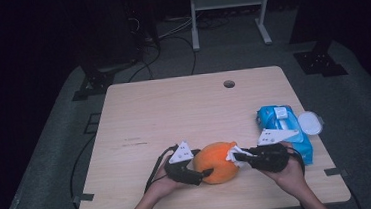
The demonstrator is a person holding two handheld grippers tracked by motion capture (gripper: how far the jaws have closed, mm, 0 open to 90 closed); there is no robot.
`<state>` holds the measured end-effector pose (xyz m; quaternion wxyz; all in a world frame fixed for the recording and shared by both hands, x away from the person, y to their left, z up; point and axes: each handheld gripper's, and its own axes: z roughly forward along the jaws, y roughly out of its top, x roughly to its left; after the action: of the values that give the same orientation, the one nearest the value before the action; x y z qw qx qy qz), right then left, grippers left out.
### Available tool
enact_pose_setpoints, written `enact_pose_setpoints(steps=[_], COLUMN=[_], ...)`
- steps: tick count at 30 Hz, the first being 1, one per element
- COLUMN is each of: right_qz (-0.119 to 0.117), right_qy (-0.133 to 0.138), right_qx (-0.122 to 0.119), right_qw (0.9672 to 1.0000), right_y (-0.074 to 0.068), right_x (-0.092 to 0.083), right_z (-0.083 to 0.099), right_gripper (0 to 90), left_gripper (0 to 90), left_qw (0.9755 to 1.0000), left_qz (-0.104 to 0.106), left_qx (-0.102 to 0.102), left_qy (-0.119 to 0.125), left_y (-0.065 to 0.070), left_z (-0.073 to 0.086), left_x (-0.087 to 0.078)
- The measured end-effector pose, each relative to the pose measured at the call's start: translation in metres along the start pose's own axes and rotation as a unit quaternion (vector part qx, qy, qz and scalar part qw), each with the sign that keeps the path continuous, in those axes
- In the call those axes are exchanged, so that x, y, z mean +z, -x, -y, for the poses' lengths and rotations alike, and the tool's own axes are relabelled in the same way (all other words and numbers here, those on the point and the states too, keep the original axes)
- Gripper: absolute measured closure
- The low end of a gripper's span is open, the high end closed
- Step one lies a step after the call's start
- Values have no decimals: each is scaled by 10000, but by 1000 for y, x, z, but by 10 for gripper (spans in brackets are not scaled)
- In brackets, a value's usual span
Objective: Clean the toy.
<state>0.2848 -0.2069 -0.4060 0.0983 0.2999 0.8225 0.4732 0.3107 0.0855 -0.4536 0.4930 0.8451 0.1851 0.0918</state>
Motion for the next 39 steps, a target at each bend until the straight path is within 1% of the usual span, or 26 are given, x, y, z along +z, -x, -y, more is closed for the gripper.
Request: enact_pose_setpoints(steps=[4, 5, 7, 9, 11, 12, 13, 14, 15, 16, 17, 18, 20, 23, 24, 26, 27, 28, 31, 33, 34, 35, 36, 37, 38, 39], right_qz=[76, 174, 202, 205, 222, 133, 144, 144, 230, 245, 355, 355, 500, 494, 407, 373, 388, 388, 418, 463, 548, 602, 584, 419, 340, 340], right_qy=[-117, -230, -248, -243, -182, -120, -120, -120, -140, -121, -74, -74, -12, 159, 280, 292, 182, 182, 23, 14, 4, -32, -19, 26, 40, 40], right_qx=[203, 263, 266, 205, -51, -142, -279, -279, -351, -280, -99, -99, 167, 383, 371, 304, 173, 173, 265, 348, 300, 173, 83, -111, -199, -199], right_qw=[9997, 9992, 9991, 9993, 9996, 9997, 9994, 9994, 9990, 9992, 9993, 9993, 9986, 9979, 9981, 9984, 9989, 9989, 9988, 9983, 9980, 9980, 9983, 9991, 9992, 9992], right_y=[10, 15, 16, 13, 3, 0, -6, -6, -5, -2, 8, 8, 21, 28, 24, 22, 19, 19, 26, 30, 29, 25, 20, 9, 2, 2], right_x=[1, 0, 0, -1, -2, -2, 1, 1, 2, 1, -1, -1, -5, -10, -12, -12, -9, -9, -7, -9, -11, -11, -11, -9, -7, -7], right_z=[5, 8, 10, 9, 4, 1, -3, -3, -3, -2, 1, 1, 4, 4, -1, -3, -3, -3, 1, 4, 4, 2, -1, -7, -10, -10], right_gripper=[787, 787, 787, 789, 788, 788, 788, 788, 788, 788, 788, 788, 788, 789, 788, 788, 787, 787, 786, 790, 794, 796, 797, 798, 798, 798], left_gripper=[224, 222, 220, 205, 197, 197, 200, 212, 212, 220, 230, 233, 233, 233, 232, 230, 221, 221, 216, 216, 216, 213, 208, 202, 198, 196], left_qw=[10000, 10000, 10000, 10000, 9998, 9998, 9999, 9999, 9999, 9999, 9998, 9998, 9989, 9964, 9952, 9934, 9931, 9935, 9964, 9969, 9970, 9968, 9966, 9967, 9966, 9966], left_qz=[-34, -47, -56, -68, -104, -112, -119, -119, -105, -99, -110, -110, -130, -197, -217, -253, -264, -246, -145, -128, -136, -150, -200, -220, -279, -279], left_qx=[-26, -13, -29, -32, -141, -169, -99, -99, -63, -22, 167, 167, 445, 828, 949, 1115, 1139, 1106, 839, 769, 760, 782, 800, 786, 778, 778], left_qy=[28, 16, 28, 4, 14, 25, 36, 36, 50, 53, 31, 31, 6, -21, -47, -66, -67, -60, 35, 43, 36, 31, 16, 22, 6, 6], left_y=[2, 2, 1, 1, -1, -1, 2, 2, 3, 4, 9, 9, 16, 28, 31, 36, 37, 37, 32, 29, 29, 30, 31, 32, 35, 35], left_z=[-2, -3, -2, -2, -2, -2, -4, -4, -4, -5, -7, -7, -9, -13, -14, -15, -15, -15, -13, -13, -13, -14, -14, -15, -16, -16], left_x=[1, 1, 2, 1, 2, 2, 3, 3, 3, 3, 3, 3, 4, 7, 8, 9, 9, 9, 8, 8, 8, 9, 9, 10, 11, 11])
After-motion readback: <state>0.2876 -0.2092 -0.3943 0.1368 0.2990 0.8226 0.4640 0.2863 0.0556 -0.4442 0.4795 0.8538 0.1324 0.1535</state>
